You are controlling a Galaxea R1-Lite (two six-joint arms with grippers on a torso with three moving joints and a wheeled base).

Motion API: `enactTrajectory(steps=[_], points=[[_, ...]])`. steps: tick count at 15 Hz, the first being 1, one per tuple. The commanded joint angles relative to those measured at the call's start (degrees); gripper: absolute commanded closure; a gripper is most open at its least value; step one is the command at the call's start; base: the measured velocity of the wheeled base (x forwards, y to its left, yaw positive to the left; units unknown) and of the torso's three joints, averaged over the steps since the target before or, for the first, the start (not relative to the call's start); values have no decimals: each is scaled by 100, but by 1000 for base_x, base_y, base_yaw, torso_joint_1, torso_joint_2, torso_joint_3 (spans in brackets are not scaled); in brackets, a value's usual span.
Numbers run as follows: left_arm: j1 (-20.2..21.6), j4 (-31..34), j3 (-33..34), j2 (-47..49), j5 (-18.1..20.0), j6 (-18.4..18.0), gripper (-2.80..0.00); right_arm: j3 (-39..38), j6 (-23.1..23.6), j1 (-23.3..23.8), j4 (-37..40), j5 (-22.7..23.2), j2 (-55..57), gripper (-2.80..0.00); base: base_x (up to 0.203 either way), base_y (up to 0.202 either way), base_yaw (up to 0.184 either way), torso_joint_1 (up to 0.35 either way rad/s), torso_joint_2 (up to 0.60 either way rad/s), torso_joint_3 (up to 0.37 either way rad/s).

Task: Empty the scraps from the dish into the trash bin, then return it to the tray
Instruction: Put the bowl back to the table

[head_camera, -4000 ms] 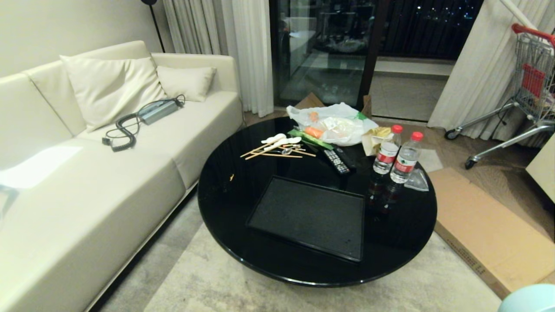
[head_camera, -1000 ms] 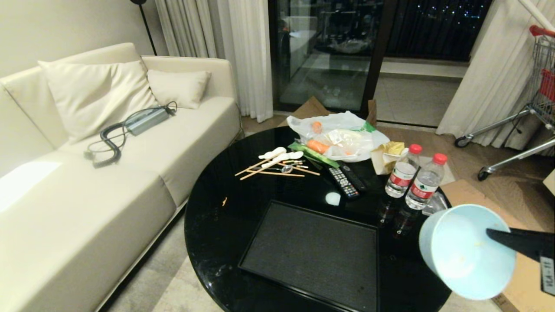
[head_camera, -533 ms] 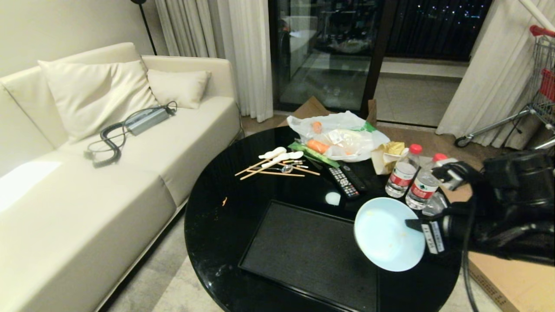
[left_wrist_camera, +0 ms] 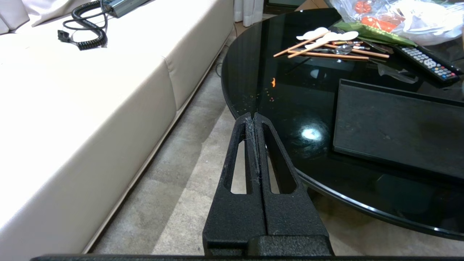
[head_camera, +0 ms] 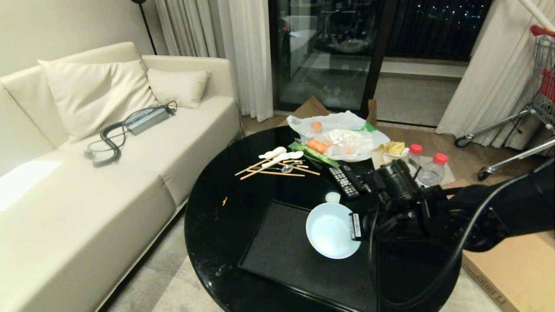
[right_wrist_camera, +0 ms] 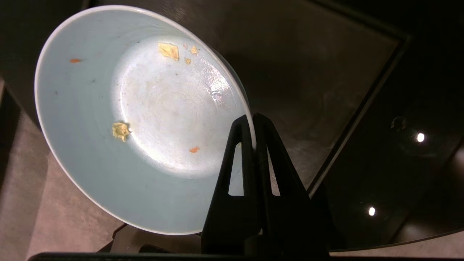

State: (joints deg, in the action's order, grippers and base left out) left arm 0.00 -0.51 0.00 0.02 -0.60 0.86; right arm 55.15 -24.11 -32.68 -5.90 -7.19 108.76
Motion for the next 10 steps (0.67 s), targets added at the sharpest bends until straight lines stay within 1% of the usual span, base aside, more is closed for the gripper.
enactTrajectory(steps=[1, 2, 5, 7, 10], points=[[0, -2, 0, -2, -2, 2, 0, 109, -304, -16, 29, -45, 612, 0, 0, 0, 0, 0, 0, 0], [0, -2, 0, -2, -2, 2, 0, 195, -552, -18, 54, -59, 736, 0, 0, 0, 0, 0, 0, 0], [0, -2, 0, -2, -2, 2, 0, 590, -969, 4, 191, -71, 1132, 0, 0, 0, 0, 0, 0, 0], [0, -2, 0, -2, -2, 2, 0, 837, -1127, 15, 235, -72, 1353, 0, 0, 0, 0, 0, 0, 0], [0, -2, 0, -2, -2, 2, 0, 944, -1166, 25, 182, -65, 1664, 0, 0, 0, 0, 0, 0, 0]])
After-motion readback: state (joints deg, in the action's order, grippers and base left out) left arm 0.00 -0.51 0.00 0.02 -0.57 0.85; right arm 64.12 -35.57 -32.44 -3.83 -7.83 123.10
